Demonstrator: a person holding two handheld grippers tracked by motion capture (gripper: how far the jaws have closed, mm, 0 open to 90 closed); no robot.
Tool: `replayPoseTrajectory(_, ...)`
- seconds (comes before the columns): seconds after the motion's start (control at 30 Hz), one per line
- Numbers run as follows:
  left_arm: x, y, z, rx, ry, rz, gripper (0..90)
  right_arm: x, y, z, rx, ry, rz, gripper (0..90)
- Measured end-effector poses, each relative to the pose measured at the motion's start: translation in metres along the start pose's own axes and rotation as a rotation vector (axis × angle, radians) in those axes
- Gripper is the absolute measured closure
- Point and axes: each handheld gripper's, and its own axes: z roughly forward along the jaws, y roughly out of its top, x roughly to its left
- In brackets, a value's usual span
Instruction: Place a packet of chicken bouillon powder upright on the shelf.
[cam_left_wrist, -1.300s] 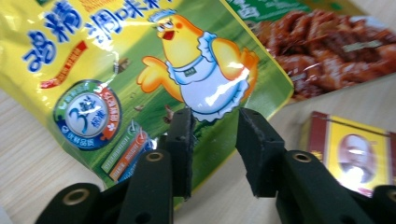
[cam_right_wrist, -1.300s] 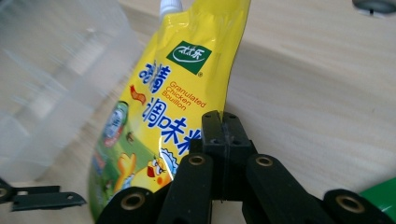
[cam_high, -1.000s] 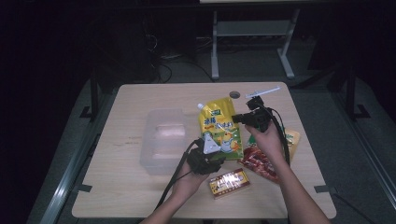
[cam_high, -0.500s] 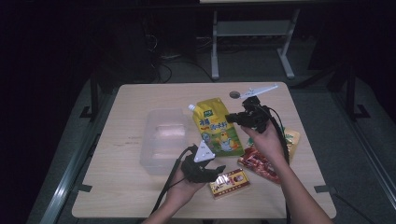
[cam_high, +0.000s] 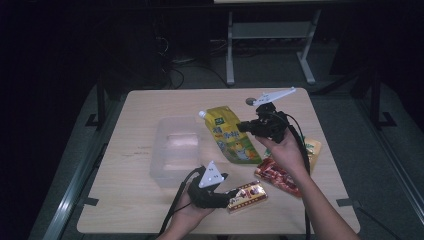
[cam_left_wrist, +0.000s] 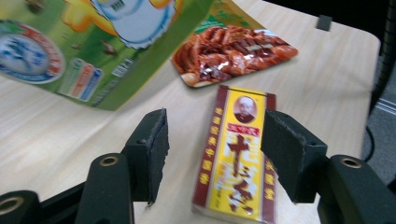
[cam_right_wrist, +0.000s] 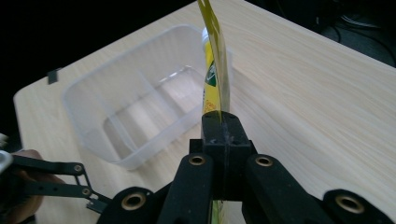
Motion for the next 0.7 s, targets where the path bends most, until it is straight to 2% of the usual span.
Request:
replayPoseTrajectory(0.07, -0.002, -0.004, -0.001, -0.004, -0.007, -0.006, 40.0, 0.004, 0.003, -0.002, -0.008, 0.005, -0.021, 90.0)
replayPoseTrajectory(0.13, -0.003, -0.007, -0.003, 0.001, -0.003, 0.014, 39.0, 0.009, 0.007, -0.004, -0.016, 0.016, -0.028, 90.0)
replayPoseTrajectory(0.37, -0.007, -0.014, -0.009, -0.002, -0.014, 0.012, 37.7, 0.026, 0.023, -0.008, -0.05, 0.051, -0.076, 90.0)
replayPoseTrajectory(0.7, -0.012, -0.019, -0.017, -0.009, -0.019, 0.011, 37.0, 0.051, 0.049, 0.002, -0.08, 0.112, -0.126, 90.0)
